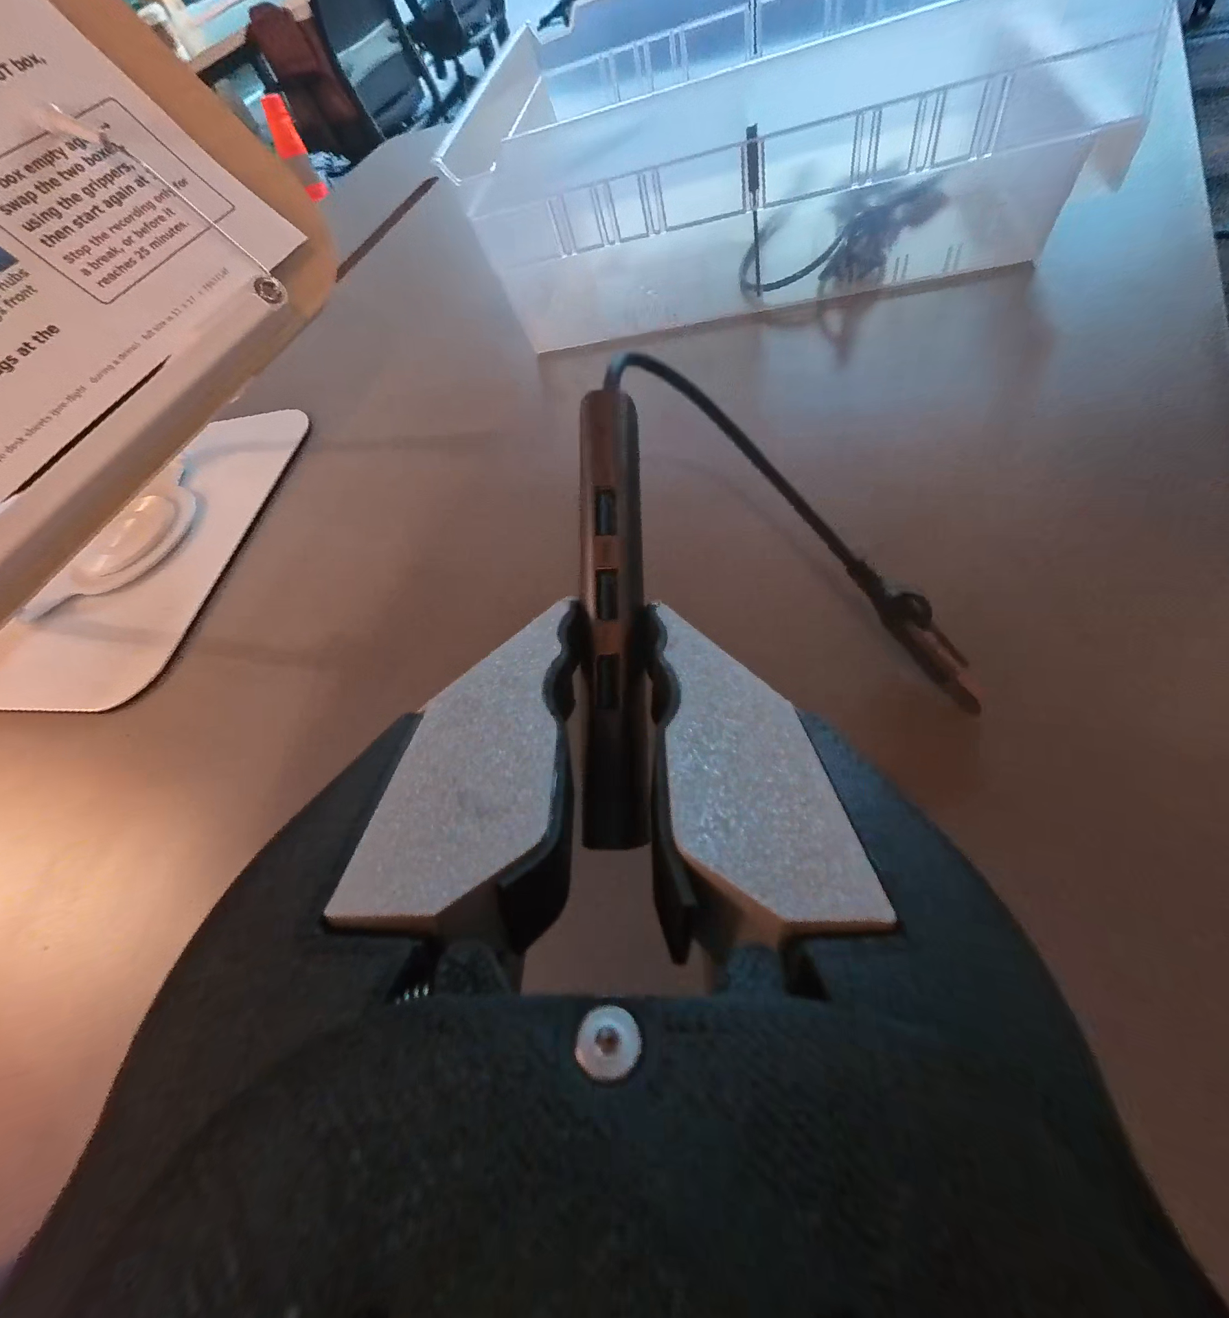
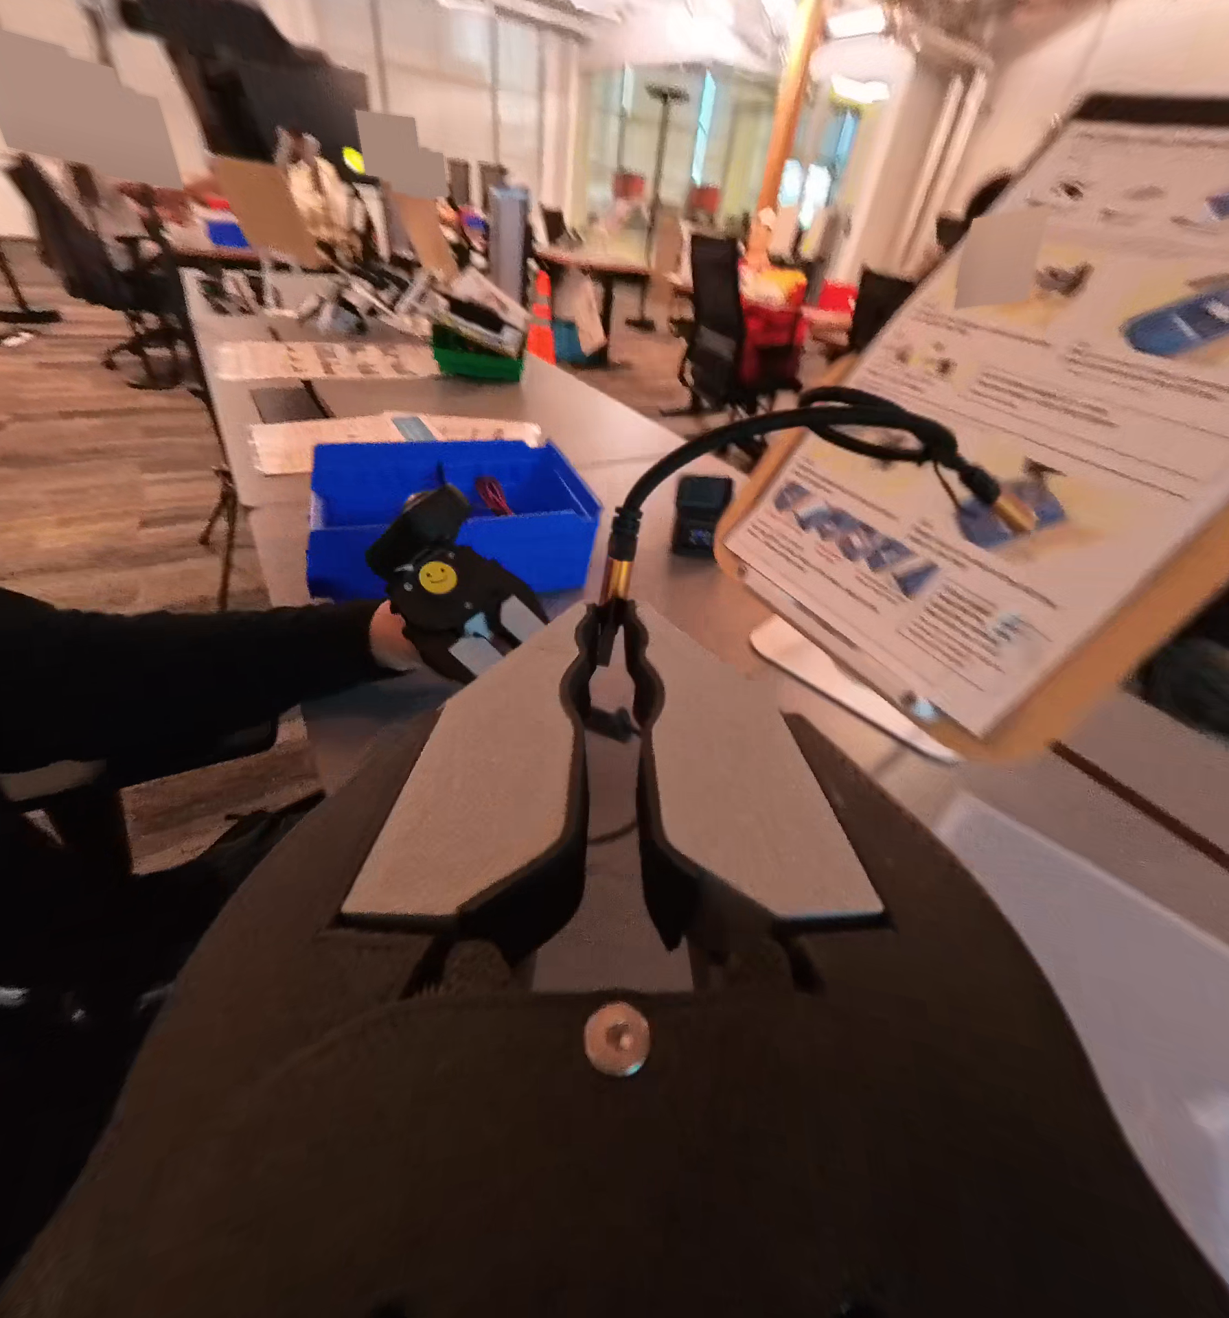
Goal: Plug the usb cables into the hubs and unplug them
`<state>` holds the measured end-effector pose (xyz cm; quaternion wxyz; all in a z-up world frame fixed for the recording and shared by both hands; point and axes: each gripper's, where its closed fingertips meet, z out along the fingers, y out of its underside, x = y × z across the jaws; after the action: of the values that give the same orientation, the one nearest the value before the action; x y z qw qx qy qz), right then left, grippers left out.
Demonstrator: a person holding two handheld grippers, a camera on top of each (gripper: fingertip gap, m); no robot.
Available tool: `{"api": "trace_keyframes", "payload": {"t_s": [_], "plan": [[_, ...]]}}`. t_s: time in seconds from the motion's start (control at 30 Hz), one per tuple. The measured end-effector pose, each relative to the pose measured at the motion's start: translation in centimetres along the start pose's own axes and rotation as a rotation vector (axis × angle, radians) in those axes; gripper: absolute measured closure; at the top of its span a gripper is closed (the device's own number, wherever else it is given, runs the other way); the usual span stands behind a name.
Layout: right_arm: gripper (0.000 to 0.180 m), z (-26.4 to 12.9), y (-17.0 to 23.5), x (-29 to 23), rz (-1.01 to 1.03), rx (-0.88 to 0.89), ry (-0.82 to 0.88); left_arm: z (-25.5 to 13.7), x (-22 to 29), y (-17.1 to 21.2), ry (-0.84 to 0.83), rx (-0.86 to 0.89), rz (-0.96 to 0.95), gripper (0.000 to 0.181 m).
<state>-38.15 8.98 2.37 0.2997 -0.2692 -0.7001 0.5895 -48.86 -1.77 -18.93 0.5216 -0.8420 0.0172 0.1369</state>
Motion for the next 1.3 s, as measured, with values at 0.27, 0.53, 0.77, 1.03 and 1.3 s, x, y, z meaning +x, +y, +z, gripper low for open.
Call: {"api": "trace_keyframes", "payload": {"t_s": [0.27, 0.53, 0.77, 1.03, 1.3], "plan": [[0.175, -10.0, 2.8, 5.4, 0.135, -0.462, 0.229, -0.2, -0.3, -0.7, -0.023, 0.037, 0.008, 0.167], [0.170, -12.3, 16.9, 8.4, 0.407, -1.060, 0.296, -1.0, -0.2, -2.5, -0.058, 0.144, 0.100, 0.167], [0.150, -10.2, 18.6, 10.3, 0.271, -1.156, 0.419, -2.1, 1.6, -5.1, -0.076, 0.297, 0.290, 0.167], [0.114, 4.7, 11.3, -3.2, -0.226, -0.739, -0.085, -2.6, 5.1, -6.5, 0.043, 0.402, 0.403, 0.167], [0.165, 10.3, 13.5, -6.8, -0.478, -0.755, -0.164, -3.3, 6.7, -6.4, 0.141, 0.429, 0.377, 0.167]]}}
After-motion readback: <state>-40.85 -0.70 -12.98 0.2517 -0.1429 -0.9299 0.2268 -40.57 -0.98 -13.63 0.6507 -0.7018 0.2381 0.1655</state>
